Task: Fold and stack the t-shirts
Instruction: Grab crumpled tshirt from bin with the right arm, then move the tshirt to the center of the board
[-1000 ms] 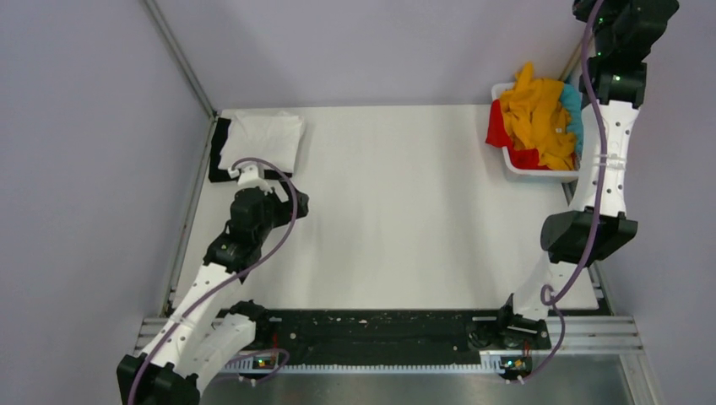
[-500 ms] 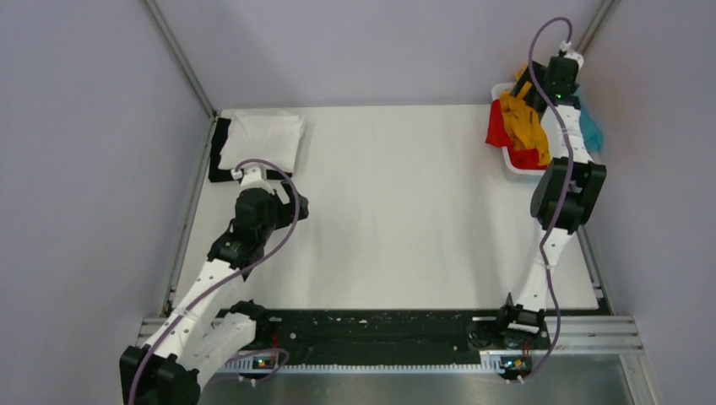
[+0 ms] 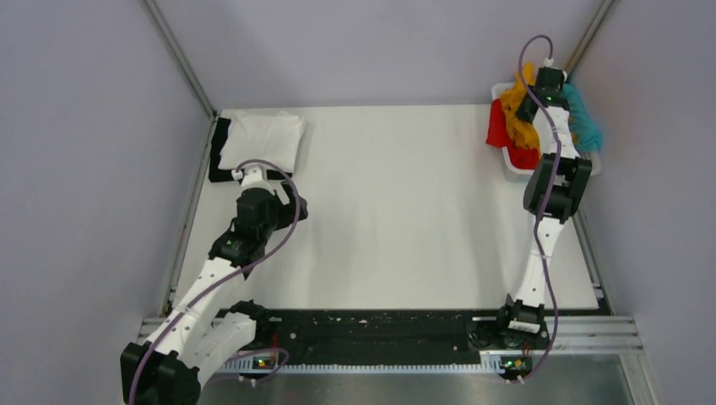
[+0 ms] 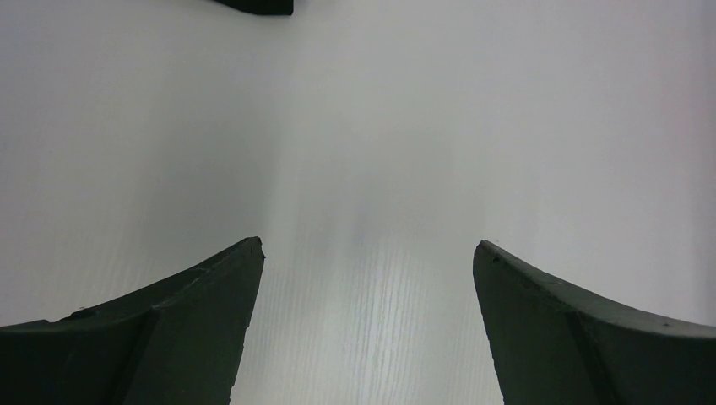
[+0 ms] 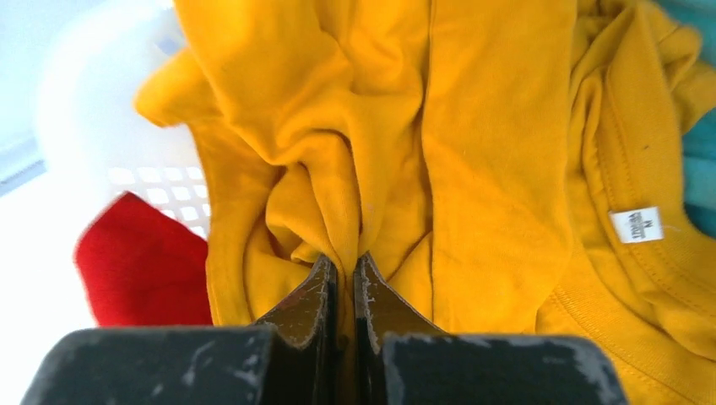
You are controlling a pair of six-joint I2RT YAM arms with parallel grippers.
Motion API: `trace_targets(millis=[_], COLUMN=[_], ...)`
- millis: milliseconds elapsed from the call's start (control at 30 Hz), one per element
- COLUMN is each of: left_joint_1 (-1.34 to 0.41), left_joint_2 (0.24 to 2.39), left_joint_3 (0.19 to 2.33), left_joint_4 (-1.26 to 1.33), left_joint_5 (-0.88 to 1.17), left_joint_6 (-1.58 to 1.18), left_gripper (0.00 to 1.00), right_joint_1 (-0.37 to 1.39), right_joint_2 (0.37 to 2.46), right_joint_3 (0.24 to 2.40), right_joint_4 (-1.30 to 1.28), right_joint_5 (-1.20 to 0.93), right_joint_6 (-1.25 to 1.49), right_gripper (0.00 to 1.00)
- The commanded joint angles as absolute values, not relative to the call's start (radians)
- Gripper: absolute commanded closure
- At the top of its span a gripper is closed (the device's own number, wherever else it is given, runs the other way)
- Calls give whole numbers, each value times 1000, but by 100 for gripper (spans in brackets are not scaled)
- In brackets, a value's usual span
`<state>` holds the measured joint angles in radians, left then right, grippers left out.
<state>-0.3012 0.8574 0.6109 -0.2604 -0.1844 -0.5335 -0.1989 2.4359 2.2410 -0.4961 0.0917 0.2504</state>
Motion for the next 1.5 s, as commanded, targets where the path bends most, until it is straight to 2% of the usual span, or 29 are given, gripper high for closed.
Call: trace_targets(millis=[0,200,367,533,633,833,1000,1067,1167,1200,1267,1300,1367,1467], left_joint_1=[-302,-302,-302,-301,-302,-302,-302,-302,-302,-302,-302,-302,-302,-301], left_joint_2=[826,769,698,634,598,512,451,435,428,429,443,456,492,555], left_joint_3=[633,636,632,631,633,636,647,650,649,647,638,633,619,595], left_joint_4=[-254,-281,-307,-334,-363,-431,-505,-529,-558,-567,-572,-569,-560,-546], left_joint_5=[-182,-141,-118,-97,-97,-114,-165,-183,-213,-225,-233,-227,-198,-126], left_joint_6=[-549,-561,-573,-587,-605,-643,-665,-670,-681,-687,-700,-704,-707,-720], left_gripper=[1,1,1,1,1,1,1,1,1,1,1,1,1,1], right_joint_1=[-196,-192,-175,-71,50,325,357,357,343,329,283,254,224,234], right_joint_2=[2272,2012,1810,1698,1632,1576,1512,1452,1322,1284,1249,1254,1267,1245], right_joint_3=[2381,2418,2351,2362,2300,2209,1986,1834,1470,1346,1129,1058,981,924], right_joint_4=[-477,-389,-268,-225,-102,-44,-80,-206,-285,-279,-269,-279,-330,-358], right_joint_5=[73,12,-193,-536,-728,-822,-818,-716,-376,-241,38,134,231,198], right_joint_6=[218,211,299,459,624,647,539,378,229,218,251,281,314,321], right_gripper=[100,100,100,100,100,100,98,92,85,77,31,17,4,1])
